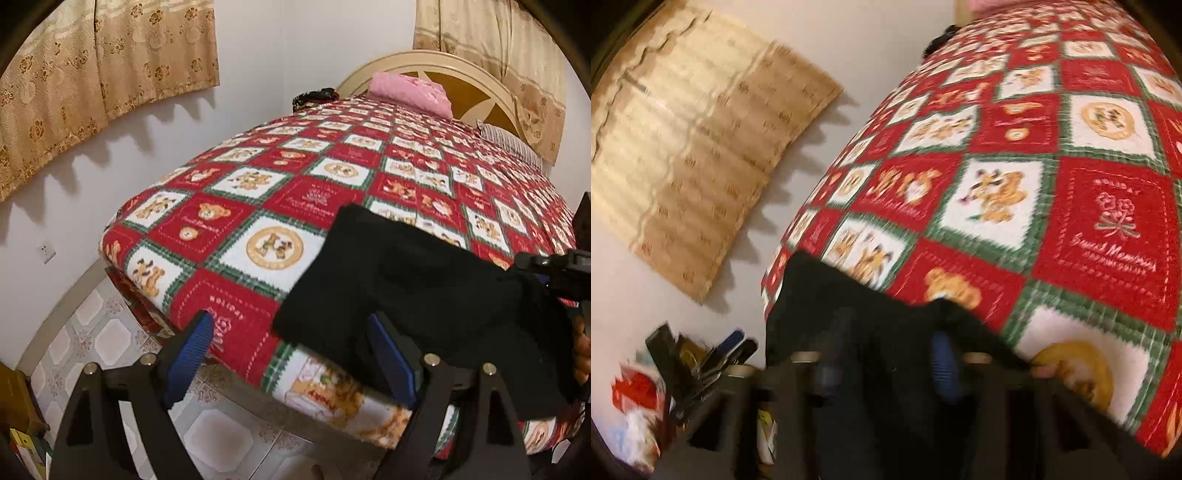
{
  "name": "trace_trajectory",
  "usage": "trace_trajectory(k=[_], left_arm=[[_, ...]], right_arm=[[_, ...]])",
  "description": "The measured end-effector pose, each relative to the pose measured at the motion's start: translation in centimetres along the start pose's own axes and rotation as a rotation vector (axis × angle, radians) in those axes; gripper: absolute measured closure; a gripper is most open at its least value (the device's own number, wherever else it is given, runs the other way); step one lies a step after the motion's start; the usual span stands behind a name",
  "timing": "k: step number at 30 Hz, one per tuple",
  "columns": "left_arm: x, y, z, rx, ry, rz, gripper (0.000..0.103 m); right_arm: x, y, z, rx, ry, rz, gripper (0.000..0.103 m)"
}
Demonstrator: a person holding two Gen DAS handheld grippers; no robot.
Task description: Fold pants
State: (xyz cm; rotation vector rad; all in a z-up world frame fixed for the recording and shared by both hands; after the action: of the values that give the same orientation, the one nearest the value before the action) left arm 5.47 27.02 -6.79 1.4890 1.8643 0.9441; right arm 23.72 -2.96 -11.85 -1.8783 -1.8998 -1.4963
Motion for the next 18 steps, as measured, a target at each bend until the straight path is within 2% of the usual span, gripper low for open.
trace_trajectory(k=[1,6,8,11,13,15,18], left_arm=[[0.2,0.2,-0.1,-0.005,0.006,-0.002,0.015],[1.5,0.5,0.1,-0.01,0.047,-0.009,0.015],[1.7,0.5,0.1,-0.011,0.05,-0.011,0.015],[1.5,0.5,0.3,-0.006,0.04,-0.017,0.015],[1.0,0.3,0.5,0.006,0.021,-0.019,0.015],[0.4,0.0,0.4,0.009,0.005,-0.013,0.015],[-1.1,-0.6,-0.2,0.005,-0.043,0.018,0.015]], right_arm=[[-0.7,0.3,-0.3,-0.023,-0.007,0.016,0.094],[-2.8,1.0,-1.5,-0.114,0.021,0.105,0.096],[-3.0,1.1,-1.5,-0.122,0.031,0.125,0.096],[-3.1,0.8,-0.7,-0.08,-0.022,0.095,0.096],[-2.4,0.7,-0.2,-0.031,-0.076,0.015,0.096],[-1.9,0.8,-0.6,0.003,-0.092,-0.019,0.096],[-2.4,1.1,-2.8,-0.014,-0.061,0.059,0.09]])
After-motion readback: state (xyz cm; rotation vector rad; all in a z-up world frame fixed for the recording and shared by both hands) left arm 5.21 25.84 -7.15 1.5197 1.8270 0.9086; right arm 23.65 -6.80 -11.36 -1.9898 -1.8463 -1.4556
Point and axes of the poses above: each gripper's, at about its wrist camera, not at the fingertips, and z roughly the way its jaws point, x to its left, y to its top, the point moved 6 cm from there along z, roughly the way its jaws point, and after that the axes turned 9 degrees about -x, right-handed, at the moved point
